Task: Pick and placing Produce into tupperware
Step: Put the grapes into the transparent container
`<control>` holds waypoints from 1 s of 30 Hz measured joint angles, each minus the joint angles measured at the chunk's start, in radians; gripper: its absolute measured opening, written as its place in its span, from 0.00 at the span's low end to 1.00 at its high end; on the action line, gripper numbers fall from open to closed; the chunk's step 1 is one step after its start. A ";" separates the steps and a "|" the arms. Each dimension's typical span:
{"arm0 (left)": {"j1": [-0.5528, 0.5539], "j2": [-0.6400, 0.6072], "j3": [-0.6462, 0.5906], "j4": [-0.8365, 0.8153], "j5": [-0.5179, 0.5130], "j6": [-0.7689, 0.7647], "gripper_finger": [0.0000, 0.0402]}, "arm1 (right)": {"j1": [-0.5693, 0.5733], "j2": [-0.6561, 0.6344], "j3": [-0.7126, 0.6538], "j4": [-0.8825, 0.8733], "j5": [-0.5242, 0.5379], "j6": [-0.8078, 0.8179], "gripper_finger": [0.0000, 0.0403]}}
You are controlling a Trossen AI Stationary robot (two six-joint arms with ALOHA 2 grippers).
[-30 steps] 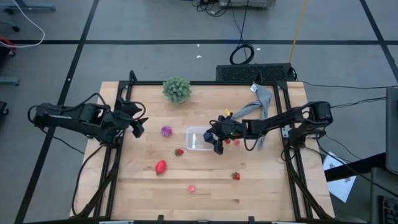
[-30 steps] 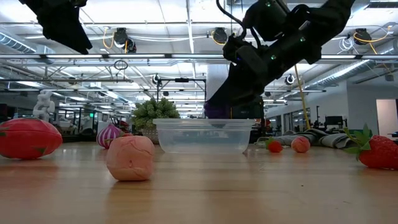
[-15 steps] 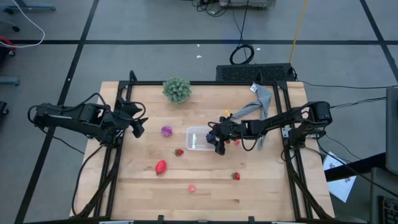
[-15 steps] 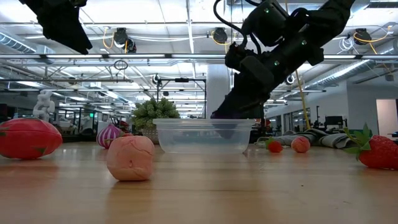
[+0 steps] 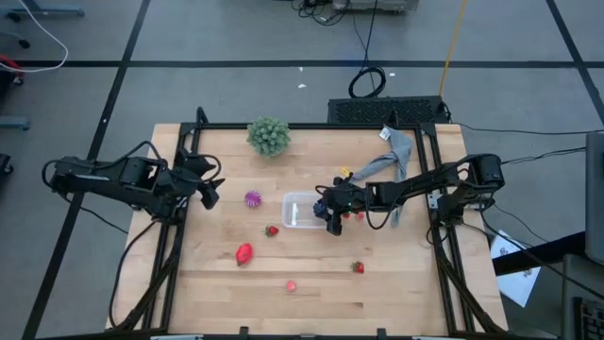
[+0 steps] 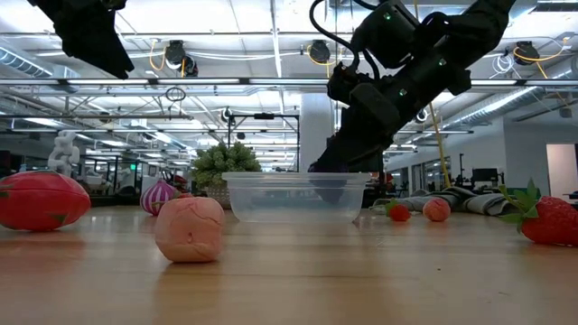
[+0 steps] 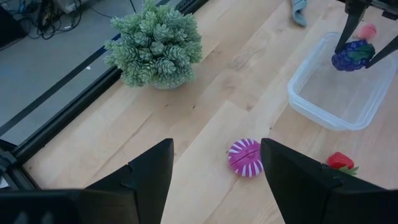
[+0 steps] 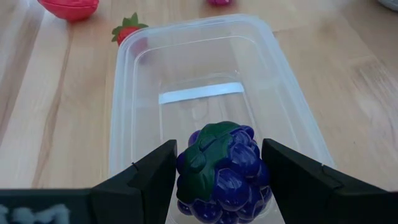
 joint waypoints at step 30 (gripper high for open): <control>0.000 0.000 0.000 0.000 0.000 -0.001 0.61 | 0.008 0.003 0.000 0.046 0.002 -0.041 0.55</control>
